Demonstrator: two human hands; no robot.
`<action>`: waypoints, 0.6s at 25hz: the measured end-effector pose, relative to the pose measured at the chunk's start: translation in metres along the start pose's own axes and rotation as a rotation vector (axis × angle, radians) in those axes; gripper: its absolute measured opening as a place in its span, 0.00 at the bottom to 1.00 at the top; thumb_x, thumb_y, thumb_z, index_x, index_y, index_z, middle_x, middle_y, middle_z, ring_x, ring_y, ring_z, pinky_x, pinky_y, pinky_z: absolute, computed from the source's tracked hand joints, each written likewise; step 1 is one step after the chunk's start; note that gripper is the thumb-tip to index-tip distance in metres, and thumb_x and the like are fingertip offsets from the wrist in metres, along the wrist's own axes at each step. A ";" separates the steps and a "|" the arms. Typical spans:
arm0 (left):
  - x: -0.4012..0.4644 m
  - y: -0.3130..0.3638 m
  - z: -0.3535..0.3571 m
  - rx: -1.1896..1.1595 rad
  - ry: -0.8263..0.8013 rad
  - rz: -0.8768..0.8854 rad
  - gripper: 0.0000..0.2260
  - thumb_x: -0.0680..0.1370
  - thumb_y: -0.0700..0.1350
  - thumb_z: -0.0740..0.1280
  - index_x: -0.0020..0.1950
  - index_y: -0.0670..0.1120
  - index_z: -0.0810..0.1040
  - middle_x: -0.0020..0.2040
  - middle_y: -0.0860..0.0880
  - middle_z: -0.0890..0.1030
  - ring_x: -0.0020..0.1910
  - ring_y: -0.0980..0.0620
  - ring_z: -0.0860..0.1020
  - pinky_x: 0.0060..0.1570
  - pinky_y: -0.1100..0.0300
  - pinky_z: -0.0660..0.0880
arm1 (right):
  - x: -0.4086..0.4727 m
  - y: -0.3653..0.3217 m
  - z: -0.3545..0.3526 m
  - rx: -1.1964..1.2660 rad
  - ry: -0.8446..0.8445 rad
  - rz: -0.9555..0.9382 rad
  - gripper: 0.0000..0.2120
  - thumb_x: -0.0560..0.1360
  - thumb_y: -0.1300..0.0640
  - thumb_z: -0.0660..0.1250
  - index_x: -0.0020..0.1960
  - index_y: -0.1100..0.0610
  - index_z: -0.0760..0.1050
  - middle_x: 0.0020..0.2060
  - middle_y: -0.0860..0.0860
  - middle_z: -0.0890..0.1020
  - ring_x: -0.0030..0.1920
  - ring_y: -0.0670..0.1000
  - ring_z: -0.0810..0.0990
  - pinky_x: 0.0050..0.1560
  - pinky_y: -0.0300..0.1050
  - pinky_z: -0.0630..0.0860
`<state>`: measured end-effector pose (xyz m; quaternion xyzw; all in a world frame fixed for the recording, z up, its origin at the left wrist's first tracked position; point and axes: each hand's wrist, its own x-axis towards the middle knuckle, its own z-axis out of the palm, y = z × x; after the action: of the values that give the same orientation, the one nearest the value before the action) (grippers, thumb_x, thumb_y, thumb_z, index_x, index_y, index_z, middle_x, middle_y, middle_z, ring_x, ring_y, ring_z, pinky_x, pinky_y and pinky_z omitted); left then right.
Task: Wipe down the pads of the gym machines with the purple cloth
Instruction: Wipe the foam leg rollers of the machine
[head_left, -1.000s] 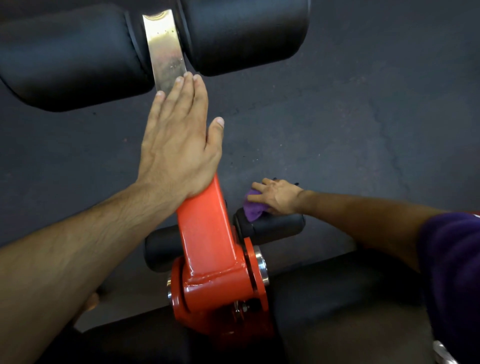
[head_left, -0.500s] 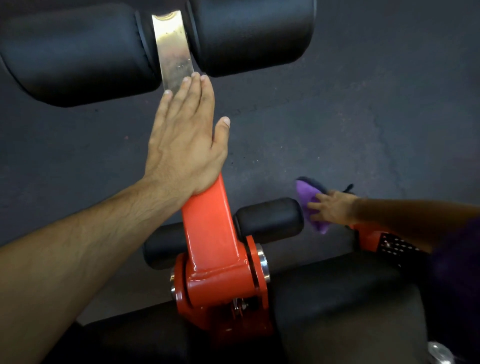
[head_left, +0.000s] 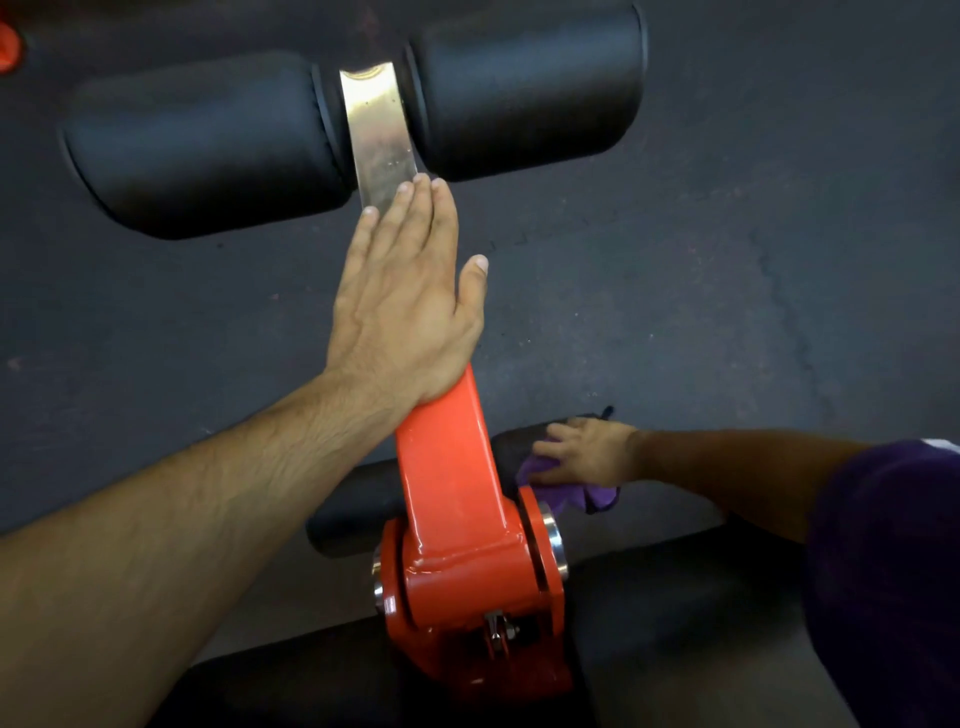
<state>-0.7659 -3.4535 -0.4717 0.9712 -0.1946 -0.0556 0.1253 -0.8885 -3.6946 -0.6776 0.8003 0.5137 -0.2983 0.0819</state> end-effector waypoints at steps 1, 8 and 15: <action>0.001 0.000 0.000 0.002 -0.005 0.008 0.32 0.84 0.57 0.45 0.85 0.42 0.49 0.85 0.45 0.52 0.84 0.51 0.47 0.82 0.52 0.41 | -0.014 0.012 0.008 0.014 -0.042 0.105 0.29 0.78 0.54 0.67 0.77 0.43 0.63 0.70 0.56 0.66 0.63 0.61 0.73 0.50 0.54 0.78; 0.000 0.000 0.001 -0.024 -0.010 0.014 0.33 0.84 0.58 0.44 0.85 0.41 0.49 0.85 0.43 0.51 0.84 0.49 0.47 0.82 0.50 0.41 | -0.010 0.056 -0.001 0.226 0.005 0.706 0.34 0.81 0.55 0.64 0.81 0.43 0.53 0.76 0.56 0.59 0.69 0.62 0.67 0.58 0.56 0.77; 0.001 0.003 0.001 -0.031 0.006 -0.003 0.31 0.86 0.56 0.47 0.84 0.40 0.50 0.85 0.42 0.53 0.84 0.48 0.49 0.82 0.49 0.42 | 0.002 0.039 0.014 0.302 -0.370 0.549 0.30 0.81 0.52 0.64 0.81 0.46 0.60 0.78 0.56 0.62 0.76 0.62 0.64 0.76 0.54 0.62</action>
<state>-0.7659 -3.4568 -0.4722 0.9697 -0.1917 -0.0559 0.1409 -0.8594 -3.7169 -0.6971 0.8438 0.2065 -0.4775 0.1316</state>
